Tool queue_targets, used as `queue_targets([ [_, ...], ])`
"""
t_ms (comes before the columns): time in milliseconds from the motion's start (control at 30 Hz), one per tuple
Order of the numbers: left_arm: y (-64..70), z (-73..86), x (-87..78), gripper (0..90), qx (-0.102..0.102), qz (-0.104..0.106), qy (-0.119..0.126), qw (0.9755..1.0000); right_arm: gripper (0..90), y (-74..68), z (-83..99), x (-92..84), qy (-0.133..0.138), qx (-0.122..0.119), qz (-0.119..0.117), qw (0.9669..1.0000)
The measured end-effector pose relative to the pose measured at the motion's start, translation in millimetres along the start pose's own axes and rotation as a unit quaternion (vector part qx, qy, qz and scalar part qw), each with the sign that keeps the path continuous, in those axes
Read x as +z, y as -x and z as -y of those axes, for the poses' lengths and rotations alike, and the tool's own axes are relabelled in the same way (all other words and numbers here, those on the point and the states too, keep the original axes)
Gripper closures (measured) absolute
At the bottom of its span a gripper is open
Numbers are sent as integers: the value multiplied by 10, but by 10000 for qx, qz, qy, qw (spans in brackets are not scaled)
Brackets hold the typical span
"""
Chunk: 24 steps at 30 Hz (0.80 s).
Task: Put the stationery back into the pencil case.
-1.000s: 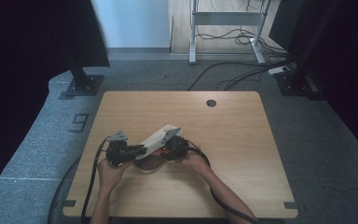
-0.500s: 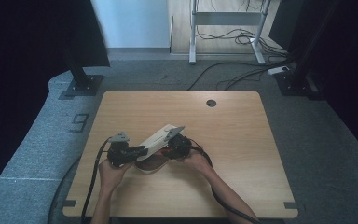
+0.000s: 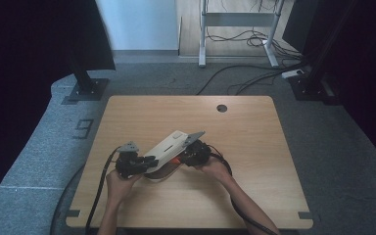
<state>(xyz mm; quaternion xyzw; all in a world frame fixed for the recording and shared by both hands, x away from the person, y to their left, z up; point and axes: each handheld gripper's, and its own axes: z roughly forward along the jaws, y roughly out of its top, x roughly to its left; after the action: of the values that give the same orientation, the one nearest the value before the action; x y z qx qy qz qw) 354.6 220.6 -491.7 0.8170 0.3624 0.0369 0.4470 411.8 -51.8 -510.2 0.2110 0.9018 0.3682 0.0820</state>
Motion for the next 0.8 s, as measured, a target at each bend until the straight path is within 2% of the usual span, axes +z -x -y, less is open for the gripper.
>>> queue_targets([
  [367,64,78,92,668,58,80,-165,9998,605,35,114,-154,83,92,61,9999],
  [433,77,89,122,657,109,98,-263,9995,602,34,123,-173,99,103,73,9999],
  [667,95,113,216,613,275,-39,-391,9989,577,33,141,-204,141,78,119,9998],
  [800,88,106,264,594,306,-94,-354,9989,578,58,169,-189,150,190,209,9995],
])
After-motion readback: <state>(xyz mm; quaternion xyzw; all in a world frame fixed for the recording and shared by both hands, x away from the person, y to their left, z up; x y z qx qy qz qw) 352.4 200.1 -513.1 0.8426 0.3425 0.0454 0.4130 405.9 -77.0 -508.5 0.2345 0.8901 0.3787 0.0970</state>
